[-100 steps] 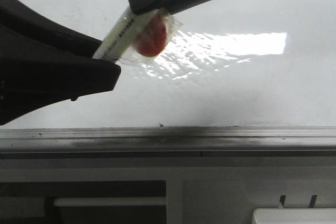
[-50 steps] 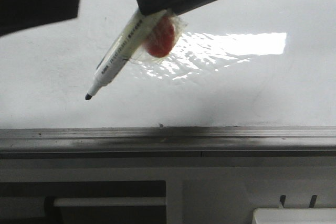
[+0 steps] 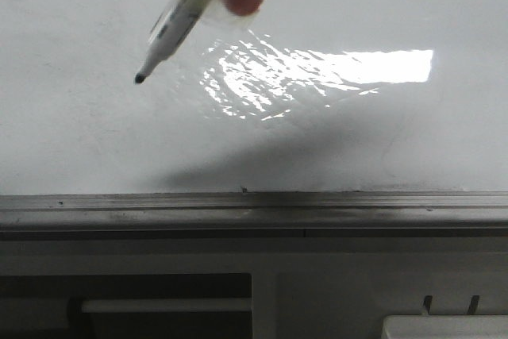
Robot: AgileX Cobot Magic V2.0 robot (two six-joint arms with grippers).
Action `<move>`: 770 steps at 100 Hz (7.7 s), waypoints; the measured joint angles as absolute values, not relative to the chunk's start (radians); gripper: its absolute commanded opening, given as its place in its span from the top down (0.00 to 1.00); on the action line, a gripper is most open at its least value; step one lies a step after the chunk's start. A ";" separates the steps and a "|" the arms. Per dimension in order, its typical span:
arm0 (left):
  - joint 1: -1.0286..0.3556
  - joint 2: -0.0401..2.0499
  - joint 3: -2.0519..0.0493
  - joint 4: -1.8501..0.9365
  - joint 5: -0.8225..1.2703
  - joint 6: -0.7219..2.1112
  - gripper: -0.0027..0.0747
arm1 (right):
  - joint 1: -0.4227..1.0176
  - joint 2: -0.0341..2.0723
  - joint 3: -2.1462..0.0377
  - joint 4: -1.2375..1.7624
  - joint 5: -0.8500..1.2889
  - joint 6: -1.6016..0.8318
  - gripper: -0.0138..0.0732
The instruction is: Write number 9 on whiteboard
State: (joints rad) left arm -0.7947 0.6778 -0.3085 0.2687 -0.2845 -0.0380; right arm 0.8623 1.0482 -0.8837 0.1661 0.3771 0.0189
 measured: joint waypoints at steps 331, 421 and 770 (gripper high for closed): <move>-0.883 1.122 -0.353 0.272 -0.532 -0.044 0.99 | 0.846 1.257 -1.119 0.251 0.718 0.043 0.80; -0.883 1.156 -0.419 -0.843 -0.404 0.262 0.99 | 0.846 1.257 -1.119 0.246 0.690 0.042 0.41; -0.830 0.149 0.004 -0.556 -0.580 0.532 0.99 | 0.846 0.326 -0.180 0.095 0.000 0.041 0.92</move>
